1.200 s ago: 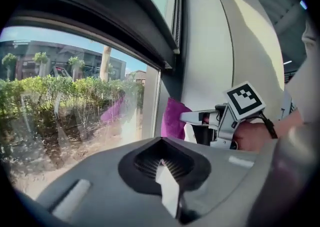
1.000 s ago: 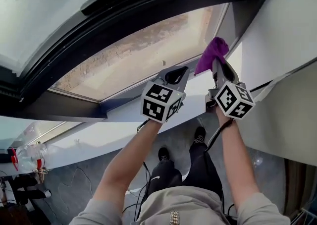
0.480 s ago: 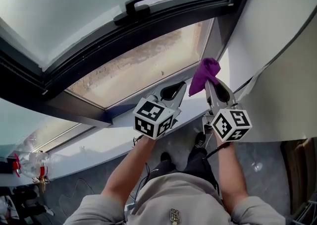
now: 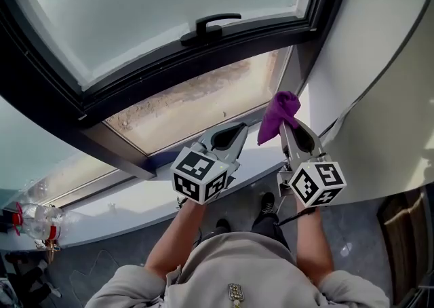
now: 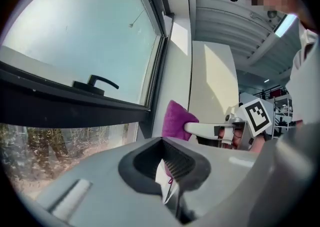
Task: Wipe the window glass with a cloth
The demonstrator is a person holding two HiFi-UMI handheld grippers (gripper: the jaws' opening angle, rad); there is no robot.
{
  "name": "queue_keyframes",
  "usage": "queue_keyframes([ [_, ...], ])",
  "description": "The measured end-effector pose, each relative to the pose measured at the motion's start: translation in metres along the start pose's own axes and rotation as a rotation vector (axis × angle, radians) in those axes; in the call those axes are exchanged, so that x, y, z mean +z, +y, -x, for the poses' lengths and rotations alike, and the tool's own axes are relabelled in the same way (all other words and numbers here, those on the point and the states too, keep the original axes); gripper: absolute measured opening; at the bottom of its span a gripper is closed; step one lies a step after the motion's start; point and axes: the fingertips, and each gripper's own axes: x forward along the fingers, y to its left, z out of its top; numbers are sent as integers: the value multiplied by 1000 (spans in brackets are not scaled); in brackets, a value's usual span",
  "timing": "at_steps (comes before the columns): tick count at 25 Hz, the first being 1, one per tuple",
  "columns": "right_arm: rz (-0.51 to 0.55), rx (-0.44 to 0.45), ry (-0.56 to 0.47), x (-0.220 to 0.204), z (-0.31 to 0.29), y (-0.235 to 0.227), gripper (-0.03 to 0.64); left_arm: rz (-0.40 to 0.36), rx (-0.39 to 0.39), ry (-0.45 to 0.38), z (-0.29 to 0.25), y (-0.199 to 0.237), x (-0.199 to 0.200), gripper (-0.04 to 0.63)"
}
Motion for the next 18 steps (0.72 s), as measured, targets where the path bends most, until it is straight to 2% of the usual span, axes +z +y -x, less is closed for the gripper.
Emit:
queue_keyframes([
  [7, 52, 50, 1, 20, -2, 29, 71, -12, 34, -24, 21, 1, 14, 0],
  [18, 64, 71, -21, 30, 2, 47, 72, -14, 52, -45, 37, 0, 21, 0],
])
